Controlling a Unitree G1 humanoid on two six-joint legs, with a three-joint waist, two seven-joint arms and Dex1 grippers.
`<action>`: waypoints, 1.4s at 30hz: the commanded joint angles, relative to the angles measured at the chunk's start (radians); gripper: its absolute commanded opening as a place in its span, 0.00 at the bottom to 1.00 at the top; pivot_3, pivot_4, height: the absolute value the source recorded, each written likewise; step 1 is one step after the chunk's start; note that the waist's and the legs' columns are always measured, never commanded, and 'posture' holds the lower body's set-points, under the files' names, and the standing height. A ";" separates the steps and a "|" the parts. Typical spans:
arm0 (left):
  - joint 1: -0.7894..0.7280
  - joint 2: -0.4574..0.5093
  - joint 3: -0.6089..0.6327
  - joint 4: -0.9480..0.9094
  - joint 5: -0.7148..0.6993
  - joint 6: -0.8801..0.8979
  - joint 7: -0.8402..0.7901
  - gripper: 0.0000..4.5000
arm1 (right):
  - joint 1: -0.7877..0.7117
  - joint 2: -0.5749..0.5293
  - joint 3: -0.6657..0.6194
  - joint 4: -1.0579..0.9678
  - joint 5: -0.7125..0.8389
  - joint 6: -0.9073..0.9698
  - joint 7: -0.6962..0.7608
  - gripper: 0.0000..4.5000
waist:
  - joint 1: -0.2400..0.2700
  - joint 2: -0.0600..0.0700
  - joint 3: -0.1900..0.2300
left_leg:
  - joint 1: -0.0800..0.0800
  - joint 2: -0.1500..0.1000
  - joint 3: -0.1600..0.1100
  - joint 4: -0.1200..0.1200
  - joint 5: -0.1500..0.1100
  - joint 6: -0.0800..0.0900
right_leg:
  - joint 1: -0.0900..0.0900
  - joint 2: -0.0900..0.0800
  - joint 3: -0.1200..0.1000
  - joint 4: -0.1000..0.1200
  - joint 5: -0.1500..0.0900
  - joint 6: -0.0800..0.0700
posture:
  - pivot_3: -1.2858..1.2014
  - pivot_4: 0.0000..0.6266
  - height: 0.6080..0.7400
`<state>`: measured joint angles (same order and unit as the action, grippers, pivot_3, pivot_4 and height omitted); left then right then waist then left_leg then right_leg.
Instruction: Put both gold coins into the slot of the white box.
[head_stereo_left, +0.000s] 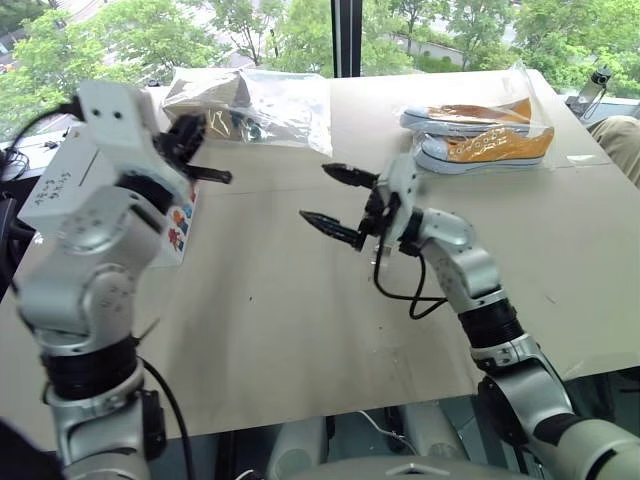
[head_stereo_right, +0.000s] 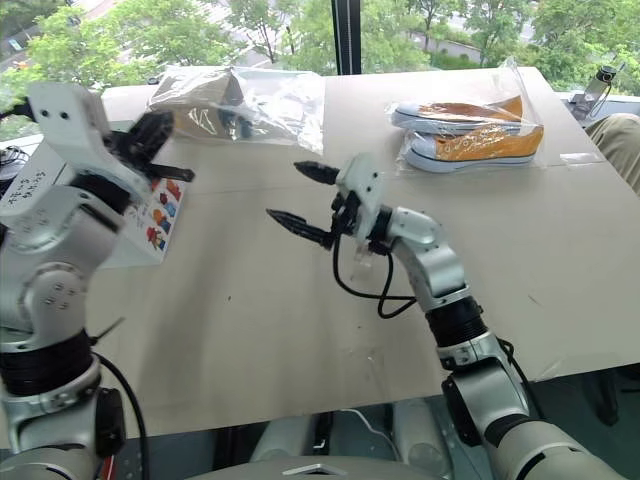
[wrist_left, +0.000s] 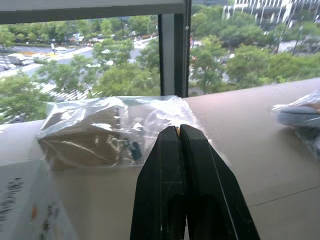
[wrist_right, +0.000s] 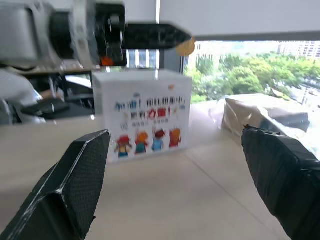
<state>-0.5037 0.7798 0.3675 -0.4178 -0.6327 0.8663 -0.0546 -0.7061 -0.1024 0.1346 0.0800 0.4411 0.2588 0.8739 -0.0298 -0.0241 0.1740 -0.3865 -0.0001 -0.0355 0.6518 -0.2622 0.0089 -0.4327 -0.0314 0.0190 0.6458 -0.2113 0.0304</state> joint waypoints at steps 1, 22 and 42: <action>-0.030 0.130 0.084 0.062 0.086 0.102 0.030 0.00 | -0.079 -0.015 -0.072 -0.108 0.154 0.152 0.001 0.99 | -0.010 0.000 0.000 | 0.000 0.000 0.000 0.000 0.000 0.000 | -0.001 0.001 0.000 0.001 0.000 0.000 | 0.52 0.24 1.00; 0.132 0.179 0.129 0.294 0.265 -0.037 -0.199 0.00 | -0.110 -0.015 -0.081 -0.144 0.192 0.242 -0.063 0.99 | -0.008 0.000 0.000 | -0.001 0.000 0.000 -0.001 0.000 0.000 | -0.001 -0.003 0.000 0.000 0.000 0.000 | 0.52 0.24 1.00; 0.088 0.079 0.182 0.288 0.289 -0.179 -0.215 0.66 | -0.083 -0.031 -0.074 -0.133 0.164 0.209 -0.022 1.00 | -0.006 0.000 0.000 | 0.000 0.000 0.000 0.000 -0.002 0.003 | -0.001 -0.004 0.000 0.003 0.000 0.000 | 0.52 0.24 1.00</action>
<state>-0.3895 0.8574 0.5235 -0.0962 -0.3456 0.7446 -0.2661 -0.7904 -0.1266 0.0622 -0.0236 0.6007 0.4916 0.8404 -0.0354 -0.0238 0.1738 -0.3867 -0.0004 -0.0351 0.6515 -0.2640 0.0119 -0.4341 -0.0354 0.0192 0.6484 -0.2113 0.0303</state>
